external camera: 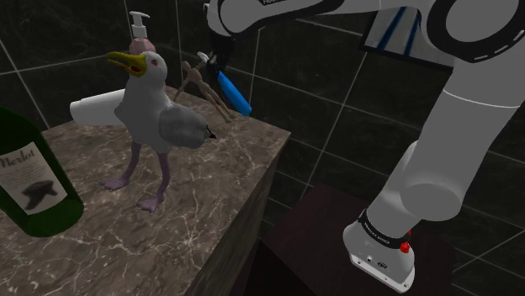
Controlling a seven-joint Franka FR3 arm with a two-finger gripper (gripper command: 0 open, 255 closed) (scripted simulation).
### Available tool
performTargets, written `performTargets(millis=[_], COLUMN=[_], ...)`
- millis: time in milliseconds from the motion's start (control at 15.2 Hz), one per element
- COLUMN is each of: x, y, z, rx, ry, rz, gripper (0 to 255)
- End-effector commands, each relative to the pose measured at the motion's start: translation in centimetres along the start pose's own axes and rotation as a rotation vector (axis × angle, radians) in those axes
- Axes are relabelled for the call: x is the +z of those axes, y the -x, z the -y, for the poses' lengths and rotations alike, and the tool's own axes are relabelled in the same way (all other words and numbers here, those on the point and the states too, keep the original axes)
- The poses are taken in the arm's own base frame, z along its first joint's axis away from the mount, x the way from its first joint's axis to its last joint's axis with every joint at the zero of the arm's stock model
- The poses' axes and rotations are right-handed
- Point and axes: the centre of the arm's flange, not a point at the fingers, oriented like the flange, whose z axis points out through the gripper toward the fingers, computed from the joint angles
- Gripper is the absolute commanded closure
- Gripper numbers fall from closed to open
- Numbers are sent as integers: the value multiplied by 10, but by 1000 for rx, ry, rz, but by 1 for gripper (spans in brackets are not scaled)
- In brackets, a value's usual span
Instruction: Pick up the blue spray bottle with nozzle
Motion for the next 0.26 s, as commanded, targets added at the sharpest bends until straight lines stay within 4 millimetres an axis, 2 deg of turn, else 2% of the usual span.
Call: performTargets(millis=[0,198], x=[-10,-16], y=[-3,-4], z=[-3,-4], rx=[0,0], ry=[0,0], rz=[0,0], gripper=[255,255])
